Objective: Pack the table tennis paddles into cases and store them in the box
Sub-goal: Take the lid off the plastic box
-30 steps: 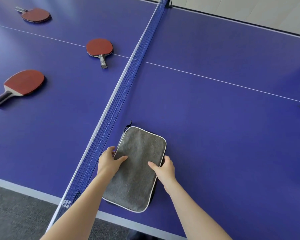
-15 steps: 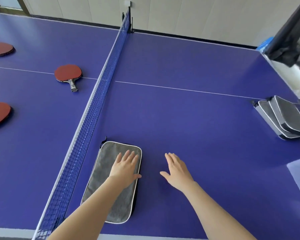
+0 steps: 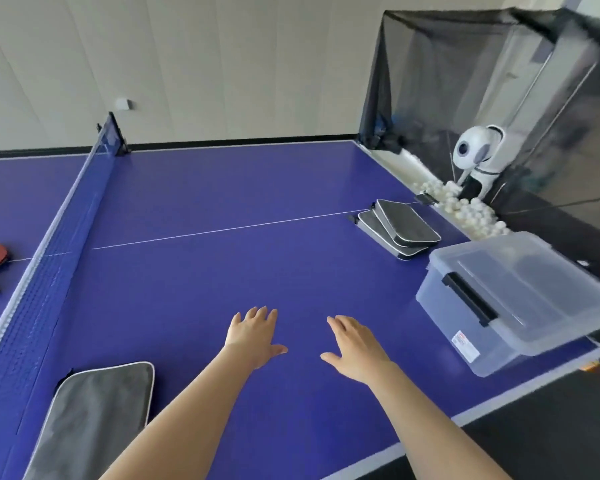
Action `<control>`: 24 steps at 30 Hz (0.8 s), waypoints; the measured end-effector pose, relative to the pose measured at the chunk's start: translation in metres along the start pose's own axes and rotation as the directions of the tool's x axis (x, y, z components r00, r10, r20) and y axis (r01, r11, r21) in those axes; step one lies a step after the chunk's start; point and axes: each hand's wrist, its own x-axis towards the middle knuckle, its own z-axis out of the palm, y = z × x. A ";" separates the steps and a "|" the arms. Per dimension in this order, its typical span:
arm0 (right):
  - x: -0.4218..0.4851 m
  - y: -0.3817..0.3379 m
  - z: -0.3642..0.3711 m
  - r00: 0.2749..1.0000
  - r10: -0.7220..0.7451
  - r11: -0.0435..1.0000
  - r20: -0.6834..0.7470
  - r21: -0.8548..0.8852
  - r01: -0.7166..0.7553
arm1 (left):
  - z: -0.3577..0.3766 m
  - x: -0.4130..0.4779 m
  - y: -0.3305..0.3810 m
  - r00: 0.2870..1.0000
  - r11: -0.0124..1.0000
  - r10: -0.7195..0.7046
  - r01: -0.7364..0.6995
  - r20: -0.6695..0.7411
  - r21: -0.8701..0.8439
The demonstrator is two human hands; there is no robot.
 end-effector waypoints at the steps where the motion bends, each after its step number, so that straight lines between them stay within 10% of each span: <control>1: -0.010 0.019 -0.005 1.000 0.019 1.000 -0.017 -0.001 -0.019 | -0.009 0.003 0.022 1.000 1.000 0.021 -0.021 -0.018 0.002; 24: -0.140 0.362 -0.067 0.922 0.331 0.943 -0.201 0.034 -0.331 | -0.075 0.084 0.392 0.938 0.951 0.308 -0.309 -0.162 0.015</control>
